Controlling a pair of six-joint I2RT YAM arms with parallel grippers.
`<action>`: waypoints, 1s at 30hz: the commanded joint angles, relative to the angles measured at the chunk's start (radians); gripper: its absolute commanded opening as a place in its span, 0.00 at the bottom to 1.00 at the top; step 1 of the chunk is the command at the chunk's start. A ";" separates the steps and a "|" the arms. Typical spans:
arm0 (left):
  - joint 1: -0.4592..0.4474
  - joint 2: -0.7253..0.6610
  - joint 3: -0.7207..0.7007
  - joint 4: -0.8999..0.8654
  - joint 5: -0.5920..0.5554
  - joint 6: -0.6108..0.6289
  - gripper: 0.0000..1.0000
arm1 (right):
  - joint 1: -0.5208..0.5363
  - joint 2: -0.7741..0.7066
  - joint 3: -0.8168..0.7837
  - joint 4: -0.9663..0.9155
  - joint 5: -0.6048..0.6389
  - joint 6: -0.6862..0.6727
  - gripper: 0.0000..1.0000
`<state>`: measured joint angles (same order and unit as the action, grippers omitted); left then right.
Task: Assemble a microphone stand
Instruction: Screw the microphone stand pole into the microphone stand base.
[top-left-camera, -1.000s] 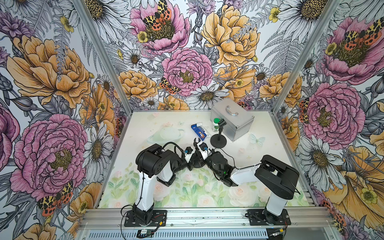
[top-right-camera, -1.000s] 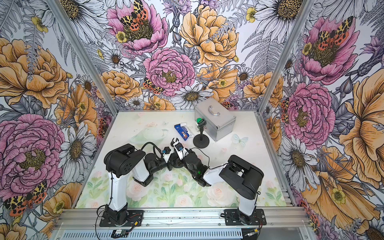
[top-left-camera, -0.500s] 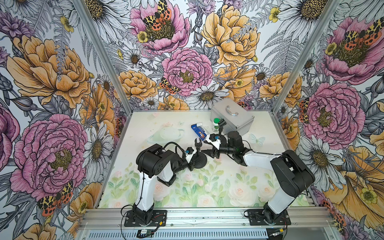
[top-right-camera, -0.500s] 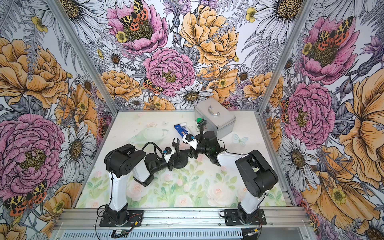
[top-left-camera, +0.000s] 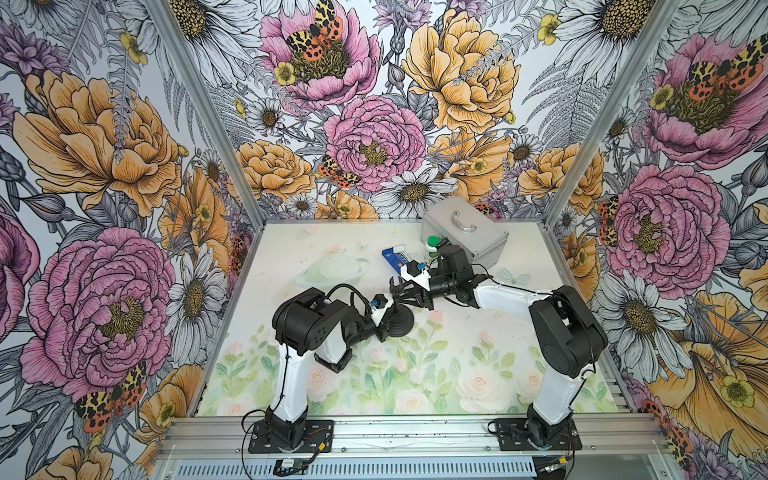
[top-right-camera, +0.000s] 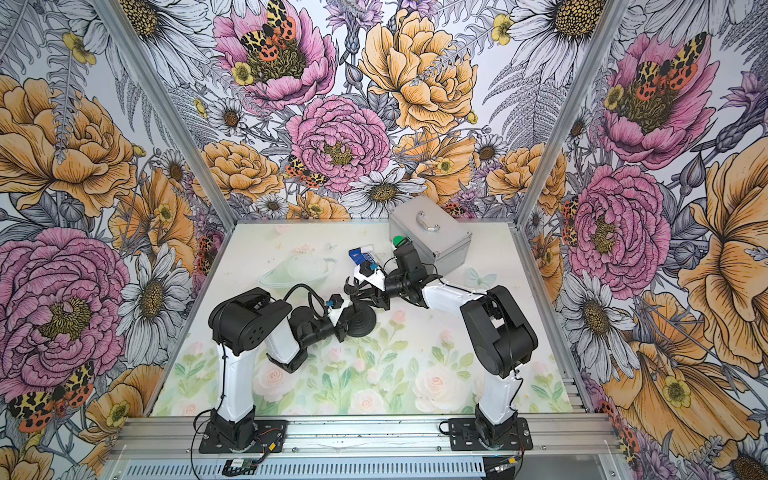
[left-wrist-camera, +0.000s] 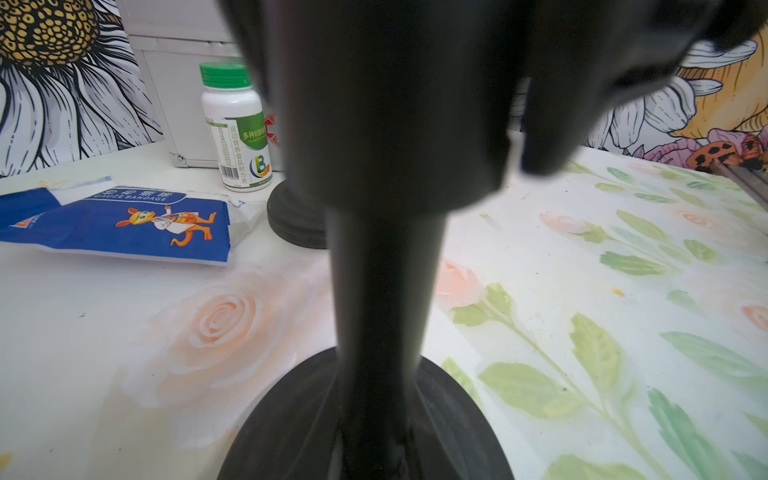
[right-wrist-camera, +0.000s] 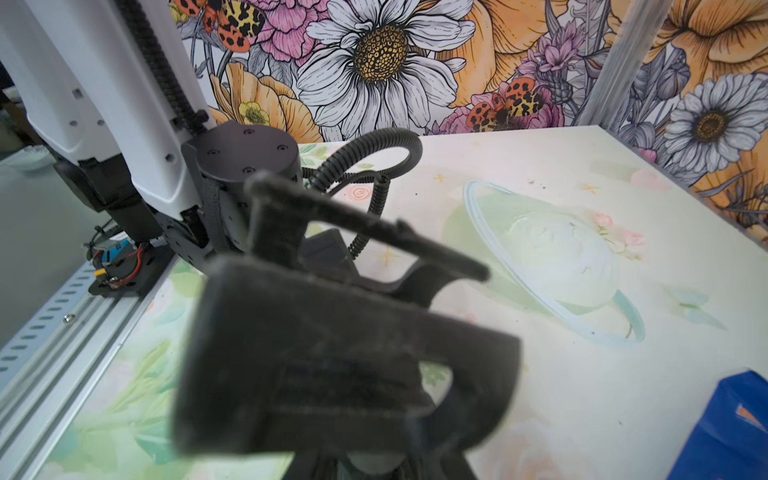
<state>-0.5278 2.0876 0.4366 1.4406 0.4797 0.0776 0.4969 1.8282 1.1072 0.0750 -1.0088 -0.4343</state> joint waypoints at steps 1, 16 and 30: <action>-0.007 0.025 -0.010 -0.028 0.028 -0.018 0.20 | 0.008 0.002 0.029 -0.028 0.012 0.024 0.13; -0.007 0.023 -0.010 -0.028 0.030 -0.022 0.20 | 0.388 -0.060 -0.465 0.801 1.414 0.459 0.00; -0.009 0.020 -0.010 -0.029 0.032 -0.023 0.20 | 0.101 -0.188 -0.363 0.416 0.270 0.183 0.56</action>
<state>-0.5282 2.0876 0.4404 1.4418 0.4732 0.0772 0.6426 1.6707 0.6895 0.7334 -0.3859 -0.1158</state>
